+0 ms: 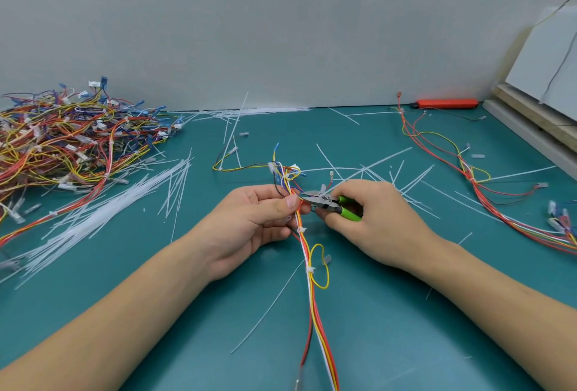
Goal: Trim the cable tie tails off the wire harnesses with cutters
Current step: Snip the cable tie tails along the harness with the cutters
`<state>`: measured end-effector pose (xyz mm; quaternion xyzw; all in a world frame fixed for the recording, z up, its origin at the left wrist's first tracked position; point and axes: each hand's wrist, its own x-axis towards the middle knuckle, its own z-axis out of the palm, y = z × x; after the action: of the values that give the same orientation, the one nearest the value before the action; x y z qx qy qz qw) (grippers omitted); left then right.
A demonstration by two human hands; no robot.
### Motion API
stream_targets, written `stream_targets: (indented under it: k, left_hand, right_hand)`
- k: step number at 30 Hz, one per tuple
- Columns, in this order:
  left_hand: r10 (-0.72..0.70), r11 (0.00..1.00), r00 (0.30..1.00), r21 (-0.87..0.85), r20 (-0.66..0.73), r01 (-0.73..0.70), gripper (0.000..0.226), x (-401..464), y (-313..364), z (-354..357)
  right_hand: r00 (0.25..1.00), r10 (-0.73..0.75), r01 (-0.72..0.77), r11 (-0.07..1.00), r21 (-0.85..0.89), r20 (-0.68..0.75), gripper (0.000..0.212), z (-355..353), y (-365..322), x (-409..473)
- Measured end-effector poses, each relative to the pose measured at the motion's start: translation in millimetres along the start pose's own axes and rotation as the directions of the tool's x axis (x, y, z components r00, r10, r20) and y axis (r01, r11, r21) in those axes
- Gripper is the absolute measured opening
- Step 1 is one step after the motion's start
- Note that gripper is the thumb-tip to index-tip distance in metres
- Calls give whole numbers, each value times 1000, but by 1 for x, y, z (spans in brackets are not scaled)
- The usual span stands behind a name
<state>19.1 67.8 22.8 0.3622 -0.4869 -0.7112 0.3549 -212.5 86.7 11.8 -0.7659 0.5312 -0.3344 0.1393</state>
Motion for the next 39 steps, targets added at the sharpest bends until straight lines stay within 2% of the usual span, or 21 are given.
stream_targets:
  k: [5,9,16,20,25,28,32,36,39]
  left_hand:
    - [-1,1000,1000,7,7,1,27,-1,1,0]
    - [-2,1000,1000,6,-1,2,33,-2,1,1]
    - [-15,1000,1000,3,-15,15,31,-2,2,1]
    - [-15,1000,1000,-10,-18,15,29,-2,2,1]
    - [-19,1000,1000,-10,-13,18,26,-1,1,1]
    - [-14,1000,1000,-15,-7,13,25,-3,1,0]
    - [-15,1000,1000,-10,3,15,20,-4,2,2]
    - [-10,1000,1000,1,9,10,24,-4,2,2]
    - [-8,1000,1000,17,0,8,26,-3,1,2]
  right_hand:
    - [999,31,-32,997,-75,-11,38,3,2,-1]
    - [1000,17,-18,998,-68,-7,41,2,2,-1]
    - [1000,10,-10,1000,-7,14,32,0,1,0]
    - [1000,10,-10,1000,19,27,17,-1,1,-1]
    - [999,4,-5,1000,31,40,11,-1,2,0]
    - [999,10,-12,999,30,51,14,0,2,0]
    - [999,20,-18,999,-46,45,39,-1,5,1]
    - [1000,12,-10,998,-63,24,45,0,5,-1]
    - [999,0,1,1000,-12,41,21,-1,5,-2]
